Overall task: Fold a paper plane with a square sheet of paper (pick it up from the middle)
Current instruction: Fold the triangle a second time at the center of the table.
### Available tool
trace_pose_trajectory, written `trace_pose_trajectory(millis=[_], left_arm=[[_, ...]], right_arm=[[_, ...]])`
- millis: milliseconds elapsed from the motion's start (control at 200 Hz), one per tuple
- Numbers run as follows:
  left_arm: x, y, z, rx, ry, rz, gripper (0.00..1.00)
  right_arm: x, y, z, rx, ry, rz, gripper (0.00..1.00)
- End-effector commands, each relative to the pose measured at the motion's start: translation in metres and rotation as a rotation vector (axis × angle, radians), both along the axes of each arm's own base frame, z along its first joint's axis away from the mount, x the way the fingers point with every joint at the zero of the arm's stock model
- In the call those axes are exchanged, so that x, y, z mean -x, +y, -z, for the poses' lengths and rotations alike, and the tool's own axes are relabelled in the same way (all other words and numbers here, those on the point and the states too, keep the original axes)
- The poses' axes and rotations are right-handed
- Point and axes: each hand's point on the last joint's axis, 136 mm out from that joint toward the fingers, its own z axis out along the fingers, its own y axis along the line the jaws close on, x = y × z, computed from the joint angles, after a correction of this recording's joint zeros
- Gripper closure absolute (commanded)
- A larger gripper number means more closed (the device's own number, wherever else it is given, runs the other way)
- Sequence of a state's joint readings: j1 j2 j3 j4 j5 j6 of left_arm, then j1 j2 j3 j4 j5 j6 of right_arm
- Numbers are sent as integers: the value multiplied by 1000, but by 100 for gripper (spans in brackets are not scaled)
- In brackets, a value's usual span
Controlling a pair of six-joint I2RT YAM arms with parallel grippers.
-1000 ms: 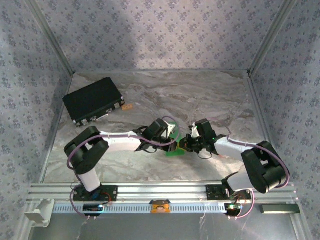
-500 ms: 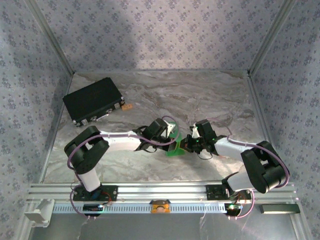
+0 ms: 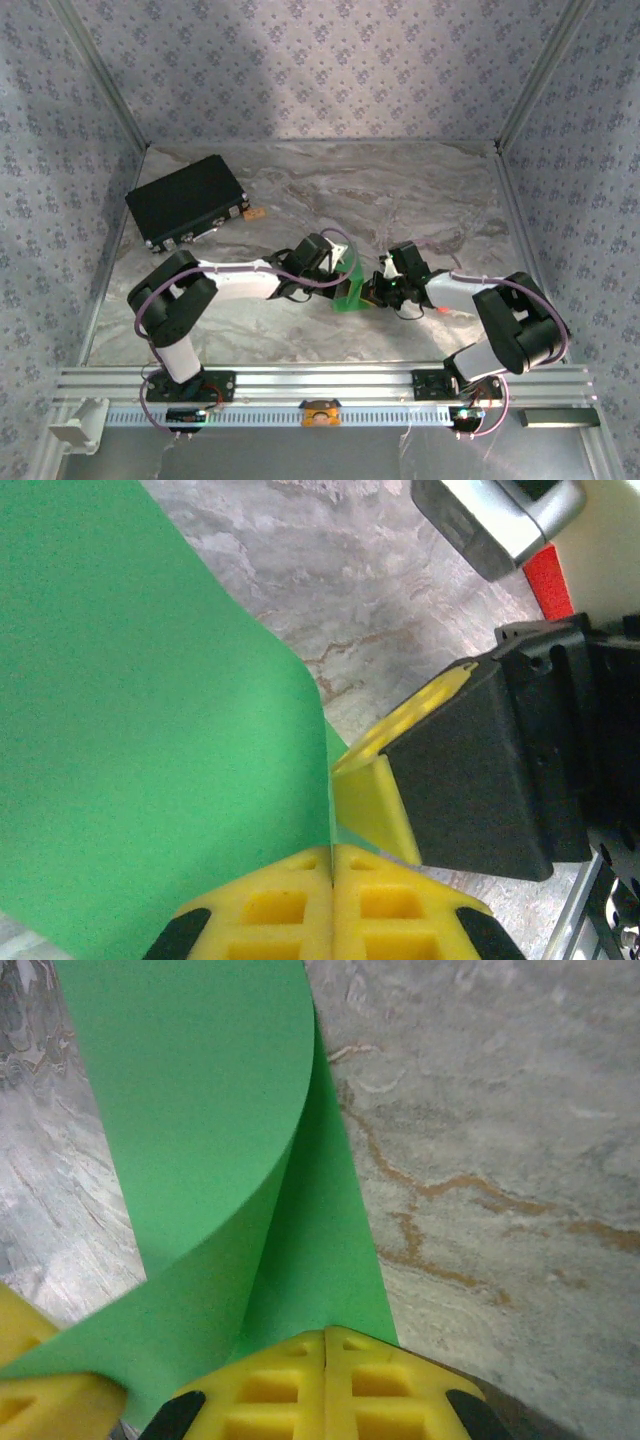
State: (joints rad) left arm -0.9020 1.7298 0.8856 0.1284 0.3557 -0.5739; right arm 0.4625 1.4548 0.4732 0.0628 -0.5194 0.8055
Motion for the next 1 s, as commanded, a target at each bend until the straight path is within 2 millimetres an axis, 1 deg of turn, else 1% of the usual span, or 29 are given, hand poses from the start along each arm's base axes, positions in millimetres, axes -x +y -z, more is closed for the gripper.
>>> trace_pose_trajectory(millis=[0, 180, 310, 645, 845, 994], left_arm=[[-6, 3, -3, 22, 4, 14, 100], [-15, 11, 5, 0, 12, 0, 100], [-18, 16, 13, -36, 16, -7, 100], [-21, 18, 31, -81, 32, -3, 100], [-17, 23, 39, -90, 52, -17, 100], [-8, 21, 41, -45, 107, -23, 100]], right_arm=[[11, -19, 21, 107, 62, 15, 100], [10, -16, 18, 90, 55, 12, 100], [9, -15, 15, 84, 50, 7, 100], [8, -12, 10, 70, 42, 2, 100], [7, -10, 8, 63, 39, -3, 99], [3, -7, -4, 42, 12, -5, 98]])
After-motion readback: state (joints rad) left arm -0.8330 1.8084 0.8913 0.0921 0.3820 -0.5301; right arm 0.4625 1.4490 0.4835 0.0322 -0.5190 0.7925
